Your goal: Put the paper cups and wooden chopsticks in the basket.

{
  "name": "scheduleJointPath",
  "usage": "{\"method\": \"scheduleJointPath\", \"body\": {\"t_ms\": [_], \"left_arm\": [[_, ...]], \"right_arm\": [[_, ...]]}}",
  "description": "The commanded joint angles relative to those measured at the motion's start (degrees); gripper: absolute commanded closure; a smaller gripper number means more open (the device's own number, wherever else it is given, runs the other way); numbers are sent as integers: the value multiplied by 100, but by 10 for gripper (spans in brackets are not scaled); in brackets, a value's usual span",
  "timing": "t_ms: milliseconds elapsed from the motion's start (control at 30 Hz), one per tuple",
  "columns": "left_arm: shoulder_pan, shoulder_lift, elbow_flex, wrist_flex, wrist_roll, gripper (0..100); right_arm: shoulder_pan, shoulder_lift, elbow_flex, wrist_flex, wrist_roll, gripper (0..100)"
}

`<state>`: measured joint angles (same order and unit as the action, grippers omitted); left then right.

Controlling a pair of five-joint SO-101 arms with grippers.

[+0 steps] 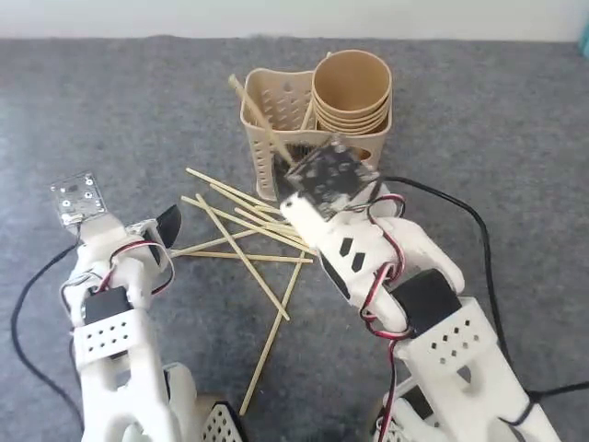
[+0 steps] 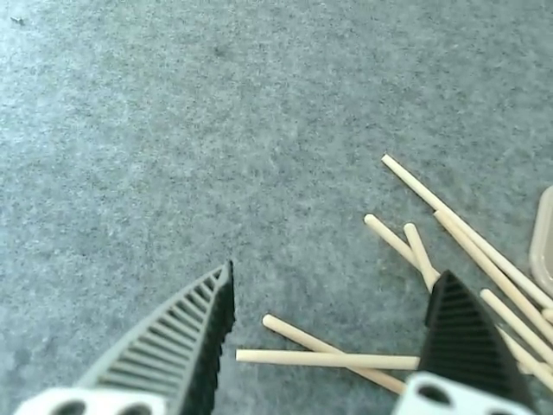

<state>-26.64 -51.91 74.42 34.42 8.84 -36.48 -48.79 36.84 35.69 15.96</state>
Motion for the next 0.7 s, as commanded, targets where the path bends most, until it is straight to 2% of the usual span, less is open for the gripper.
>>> {"method": "scheduleJointPath", "body": {"t_ms": [0, 333, 667], "left_arm": [[0, -79, -22, -132, -53, 663], [-18, -79, -22, -132, -53, 663], [-18, -79, -22, -141, -53, 663]], "right_arm": [[136, -224, -273, -1235, -615, 991], [391, 892, -299, -4251, -1556, 991], [936, 2651, -299, -6290, -1591, 989]]}}
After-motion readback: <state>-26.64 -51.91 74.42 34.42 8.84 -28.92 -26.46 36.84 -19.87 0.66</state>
